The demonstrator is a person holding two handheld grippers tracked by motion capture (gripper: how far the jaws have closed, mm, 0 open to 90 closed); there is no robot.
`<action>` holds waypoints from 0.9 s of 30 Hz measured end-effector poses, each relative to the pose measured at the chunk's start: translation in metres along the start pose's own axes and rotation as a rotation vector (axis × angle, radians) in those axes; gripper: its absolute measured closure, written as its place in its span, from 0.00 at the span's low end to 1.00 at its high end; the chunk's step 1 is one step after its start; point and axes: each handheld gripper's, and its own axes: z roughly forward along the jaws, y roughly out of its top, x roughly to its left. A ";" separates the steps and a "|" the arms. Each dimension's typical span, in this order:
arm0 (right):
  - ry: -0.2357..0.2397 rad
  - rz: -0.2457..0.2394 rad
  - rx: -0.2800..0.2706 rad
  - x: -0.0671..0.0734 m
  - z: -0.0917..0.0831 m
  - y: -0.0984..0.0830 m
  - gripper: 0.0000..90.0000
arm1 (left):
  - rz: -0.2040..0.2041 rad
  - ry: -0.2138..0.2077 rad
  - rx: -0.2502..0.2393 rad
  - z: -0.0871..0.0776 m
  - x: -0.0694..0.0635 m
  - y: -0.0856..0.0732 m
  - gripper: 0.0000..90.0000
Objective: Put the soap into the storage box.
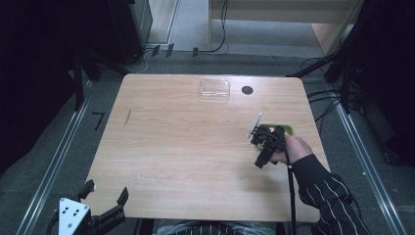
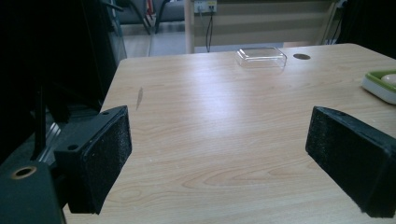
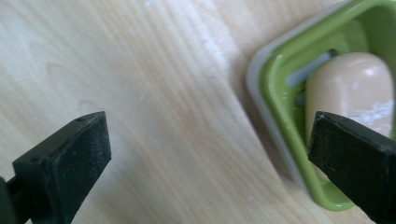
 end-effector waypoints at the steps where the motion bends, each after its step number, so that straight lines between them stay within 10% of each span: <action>1: -0.002 -0.002 -0.002 0.005 0.000 -0.001 0.00 | 0.000 0.000 0.000 0.000 0.000 0.000 0.08; 27: -0.029 -0.068 0.021 0.064 0.014 -0.033 0.00 | 0.005 -0.011 0.001 0.004 -0.001 0.001 0.08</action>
